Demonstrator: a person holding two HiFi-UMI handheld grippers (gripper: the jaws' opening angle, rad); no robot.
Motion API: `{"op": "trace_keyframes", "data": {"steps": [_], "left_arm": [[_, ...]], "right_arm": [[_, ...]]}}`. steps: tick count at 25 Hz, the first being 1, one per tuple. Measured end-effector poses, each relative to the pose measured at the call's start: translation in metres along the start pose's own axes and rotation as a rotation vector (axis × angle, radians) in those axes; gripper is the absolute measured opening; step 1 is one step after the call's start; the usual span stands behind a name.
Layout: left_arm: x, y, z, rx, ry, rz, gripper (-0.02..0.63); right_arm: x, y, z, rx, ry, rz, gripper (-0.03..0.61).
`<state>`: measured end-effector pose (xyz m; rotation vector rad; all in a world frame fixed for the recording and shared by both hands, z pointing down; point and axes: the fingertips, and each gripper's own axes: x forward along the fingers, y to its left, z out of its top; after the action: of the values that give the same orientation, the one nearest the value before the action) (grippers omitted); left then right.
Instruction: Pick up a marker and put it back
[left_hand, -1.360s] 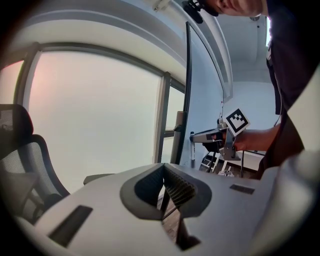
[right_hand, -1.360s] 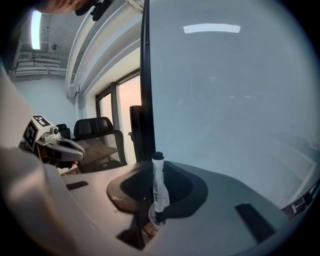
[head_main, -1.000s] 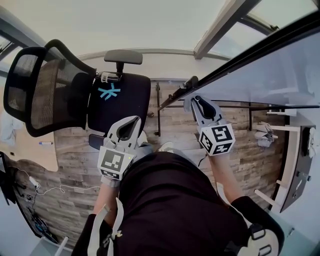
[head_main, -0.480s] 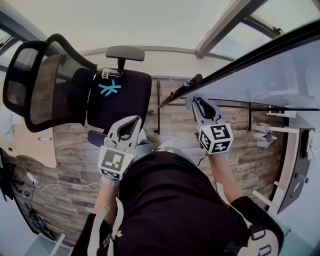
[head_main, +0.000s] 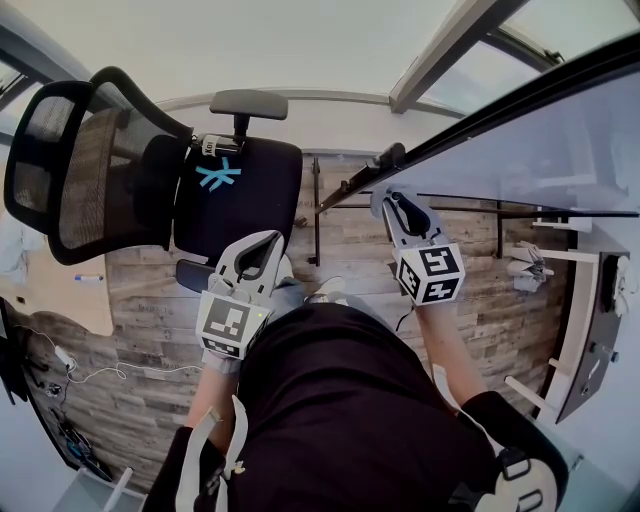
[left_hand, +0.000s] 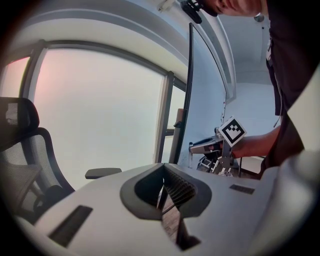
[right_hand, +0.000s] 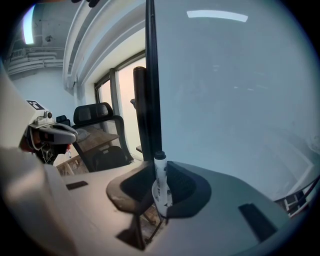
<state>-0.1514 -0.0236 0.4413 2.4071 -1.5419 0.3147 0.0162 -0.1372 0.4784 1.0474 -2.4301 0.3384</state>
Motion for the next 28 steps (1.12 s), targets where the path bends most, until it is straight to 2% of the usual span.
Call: {"op": "trace_keyframes", "data": {"steps": [15, 28], "left_arm": [[0.005, -0.008, 0.007, 0.022, -0.010, -0.037, 0.008], [0.031, -0.037, 0.026, 0.081, -0.028, -0.143, 0.008]], "right_arm": [[-0.020, -0.002, 0.021, 0.007, -0.068, -0.019, 0.101], [-0.067, -0.023, 0.030, 0.048, -0.152, -0.110, 0.100]]}}
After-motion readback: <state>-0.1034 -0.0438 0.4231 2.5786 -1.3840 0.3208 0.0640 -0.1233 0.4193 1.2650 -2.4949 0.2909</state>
